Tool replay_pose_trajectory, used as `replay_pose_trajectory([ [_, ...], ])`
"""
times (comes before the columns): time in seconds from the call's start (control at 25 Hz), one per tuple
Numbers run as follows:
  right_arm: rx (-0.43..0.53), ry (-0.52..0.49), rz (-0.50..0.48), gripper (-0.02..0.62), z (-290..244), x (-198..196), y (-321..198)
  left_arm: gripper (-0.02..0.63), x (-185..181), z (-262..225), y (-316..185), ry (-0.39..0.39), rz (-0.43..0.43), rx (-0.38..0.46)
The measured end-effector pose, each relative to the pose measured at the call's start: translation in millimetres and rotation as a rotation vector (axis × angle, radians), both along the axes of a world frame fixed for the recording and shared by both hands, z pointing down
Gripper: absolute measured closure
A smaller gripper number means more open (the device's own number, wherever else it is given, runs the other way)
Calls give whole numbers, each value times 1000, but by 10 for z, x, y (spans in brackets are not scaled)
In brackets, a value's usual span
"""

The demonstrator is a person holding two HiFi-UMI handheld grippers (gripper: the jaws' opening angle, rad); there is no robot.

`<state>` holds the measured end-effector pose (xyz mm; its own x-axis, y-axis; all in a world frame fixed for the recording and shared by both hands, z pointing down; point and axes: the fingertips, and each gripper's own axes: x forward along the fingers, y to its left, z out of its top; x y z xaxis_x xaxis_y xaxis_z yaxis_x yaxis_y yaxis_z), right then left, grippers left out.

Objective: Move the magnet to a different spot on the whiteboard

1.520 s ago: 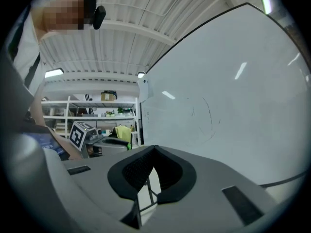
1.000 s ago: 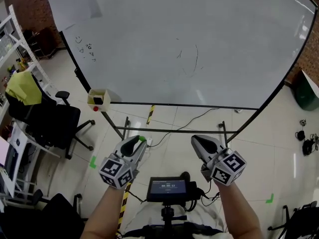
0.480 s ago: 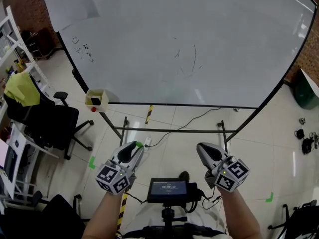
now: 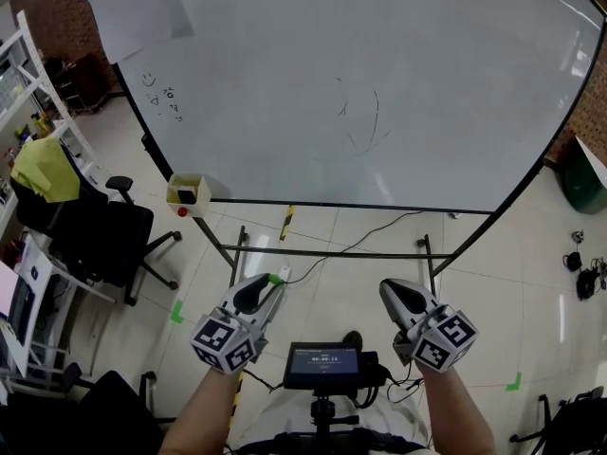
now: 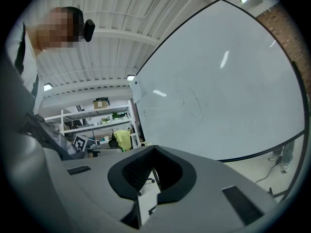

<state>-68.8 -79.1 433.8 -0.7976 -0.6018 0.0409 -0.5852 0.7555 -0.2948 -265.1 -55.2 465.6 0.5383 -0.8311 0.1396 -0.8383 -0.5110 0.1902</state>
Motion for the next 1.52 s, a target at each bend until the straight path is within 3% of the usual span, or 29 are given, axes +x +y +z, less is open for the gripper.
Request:
replay_pose_trajectory([
  [1.12, 55, 4, 56, 568, -83, 208, -22, 479, 320, 73, -147, -66, 51, -11],
  [1.52, 57, -8, 114, 568, -80, 784, -305, 479, 810, 34, -570, -166, 71, -17],
])
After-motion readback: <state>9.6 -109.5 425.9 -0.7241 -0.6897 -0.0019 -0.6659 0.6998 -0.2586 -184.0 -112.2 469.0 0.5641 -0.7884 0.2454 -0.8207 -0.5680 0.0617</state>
